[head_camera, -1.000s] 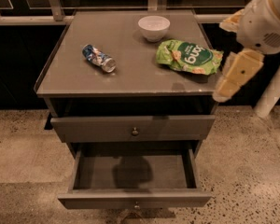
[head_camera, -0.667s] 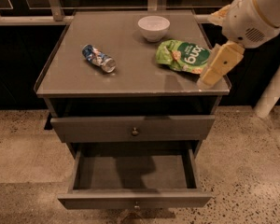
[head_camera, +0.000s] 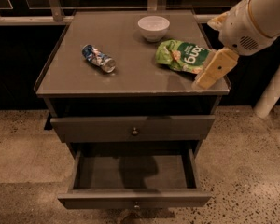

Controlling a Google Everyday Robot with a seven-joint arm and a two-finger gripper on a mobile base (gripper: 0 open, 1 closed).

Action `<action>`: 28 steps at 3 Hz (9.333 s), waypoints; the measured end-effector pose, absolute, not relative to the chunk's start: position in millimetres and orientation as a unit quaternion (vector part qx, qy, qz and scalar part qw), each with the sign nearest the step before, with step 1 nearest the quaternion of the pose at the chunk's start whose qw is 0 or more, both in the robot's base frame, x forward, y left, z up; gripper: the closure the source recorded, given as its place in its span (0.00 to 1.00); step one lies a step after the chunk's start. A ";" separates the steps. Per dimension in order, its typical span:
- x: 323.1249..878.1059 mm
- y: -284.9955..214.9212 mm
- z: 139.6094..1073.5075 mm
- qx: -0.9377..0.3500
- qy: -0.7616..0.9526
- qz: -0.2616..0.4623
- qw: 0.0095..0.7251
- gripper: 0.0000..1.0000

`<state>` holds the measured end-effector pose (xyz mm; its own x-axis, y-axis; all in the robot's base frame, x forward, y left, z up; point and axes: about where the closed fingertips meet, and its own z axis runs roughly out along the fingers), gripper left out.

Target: Place redbull can into middle drawer

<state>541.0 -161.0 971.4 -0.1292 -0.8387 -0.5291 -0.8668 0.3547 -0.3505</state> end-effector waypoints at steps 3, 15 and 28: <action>659.8 -53.1 900.8 -0.533 0.742 0.133 0.385 0.00; 740.8 128.3 828.8 -0.514 0.703 0.249 0.423 0.64; 455.5 13.0 788.2 -0.376 0.816 0.310 0.313 1.00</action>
Offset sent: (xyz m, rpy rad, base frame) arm 0.1027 0.0865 -0.0809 0.2676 0.0686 -0.0146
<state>455.5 13.0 788.2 -0.5225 -0.4191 -0.7425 -0.8062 0.5263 0.2703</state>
